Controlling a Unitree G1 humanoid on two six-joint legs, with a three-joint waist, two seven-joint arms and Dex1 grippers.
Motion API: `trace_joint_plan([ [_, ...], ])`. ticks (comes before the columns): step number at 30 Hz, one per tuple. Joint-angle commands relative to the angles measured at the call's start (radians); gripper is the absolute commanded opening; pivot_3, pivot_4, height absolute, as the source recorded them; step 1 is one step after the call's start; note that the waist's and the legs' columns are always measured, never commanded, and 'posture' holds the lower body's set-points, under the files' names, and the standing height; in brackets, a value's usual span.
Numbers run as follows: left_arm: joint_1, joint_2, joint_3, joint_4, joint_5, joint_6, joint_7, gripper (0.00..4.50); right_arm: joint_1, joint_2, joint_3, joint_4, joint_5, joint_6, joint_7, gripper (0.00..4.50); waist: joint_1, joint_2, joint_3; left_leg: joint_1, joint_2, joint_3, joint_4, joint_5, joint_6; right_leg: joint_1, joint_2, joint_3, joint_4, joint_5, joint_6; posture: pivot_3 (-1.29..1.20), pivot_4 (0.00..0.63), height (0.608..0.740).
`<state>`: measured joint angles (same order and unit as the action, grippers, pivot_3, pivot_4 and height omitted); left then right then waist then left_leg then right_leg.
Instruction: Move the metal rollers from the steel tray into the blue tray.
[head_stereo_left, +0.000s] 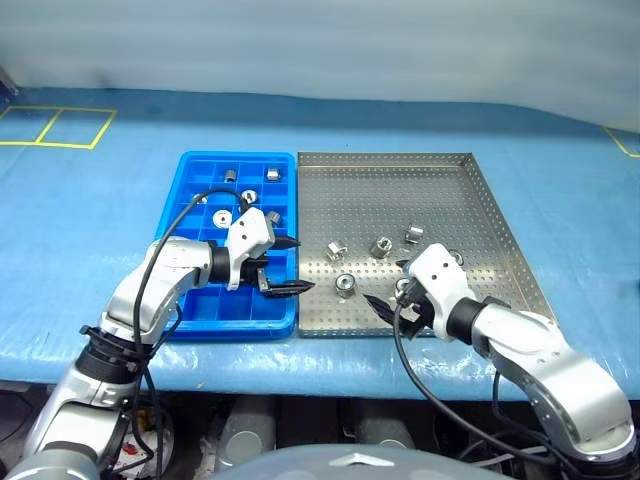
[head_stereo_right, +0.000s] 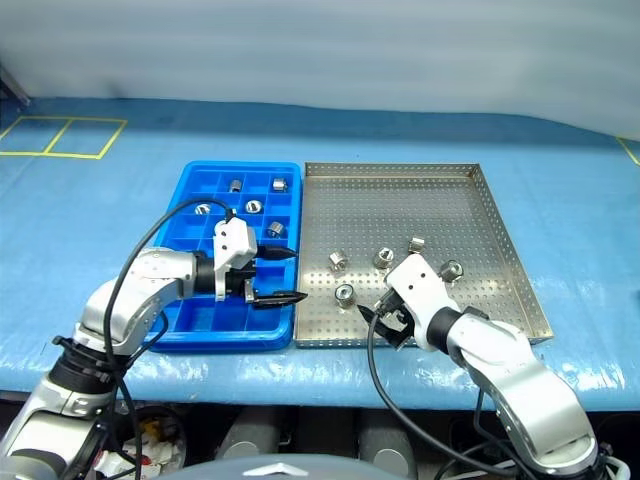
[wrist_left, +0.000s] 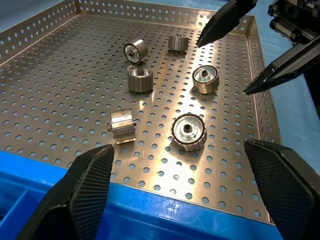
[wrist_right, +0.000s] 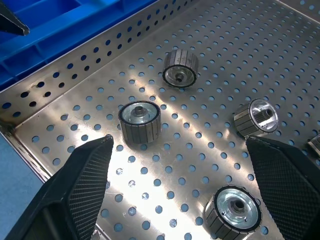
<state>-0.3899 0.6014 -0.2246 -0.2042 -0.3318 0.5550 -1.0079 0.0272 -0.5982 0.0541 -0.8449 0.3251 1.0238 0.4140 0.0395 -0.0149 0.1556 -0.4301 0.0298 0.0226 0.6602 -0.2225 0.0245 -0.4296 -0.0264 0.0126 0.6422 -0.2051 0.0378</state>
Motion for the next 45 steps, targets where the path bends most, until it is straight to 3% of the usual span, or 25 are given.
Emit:
trace_joint_plan([
  [1,-0.024,0.005,0.003,-0.021,0.006,-0.029,-0.010,4.50,0.007,0.000,-0.016,-0.033,0.002,-0.019,-0.009,4.47,0.000,0.000,0.000,0.000,0.000,0.000,0.000,0.000,0.000,0.000,0.000,0.000,0.000,0.000,0.000,0.11,0.150,0.740],
  [32,-0.104,-0.019,-0.038,0.024,0.049,-0.013,-0.011,4.50,0.030,0.008,-0.010,-0.042,-0.006,-0.018,-0.053,4.47,-0.003,0.000,0.000,0.000,-0.001,0.000,0.002,0.000,0.000,0.001,0.001,0.000,0.001,0.000,0.000,0.09,0.150,0.740],
  [37,-0.185,-0.069,-0.096,0.090,0.107,0.011,0.026,4.50,0.027,0.013,-0.009,-0.036,-0.009,-0.022,-0.061,4.47,0.000,0.000,0.000,0.000,-0.001,0.000,0.003,0.000,0.000,0.002,0.001,0.000,0.001,0.000,0.001,0.09,0.150,0.740],
  [45,-0.356,-0.247,-0.194,0.327,0.229,0.001,0.125,4.50,0.012,0.036,0.017,-0.021,-0.014,-0.036,-0.081,4.47,-0.001,0.000,0.000,0.000,-0.002,0.000,0.004,0.000,0.001,0.002,0.001,0.000,0.001,0.001,0.002,0.09,0.150,0.740],
])
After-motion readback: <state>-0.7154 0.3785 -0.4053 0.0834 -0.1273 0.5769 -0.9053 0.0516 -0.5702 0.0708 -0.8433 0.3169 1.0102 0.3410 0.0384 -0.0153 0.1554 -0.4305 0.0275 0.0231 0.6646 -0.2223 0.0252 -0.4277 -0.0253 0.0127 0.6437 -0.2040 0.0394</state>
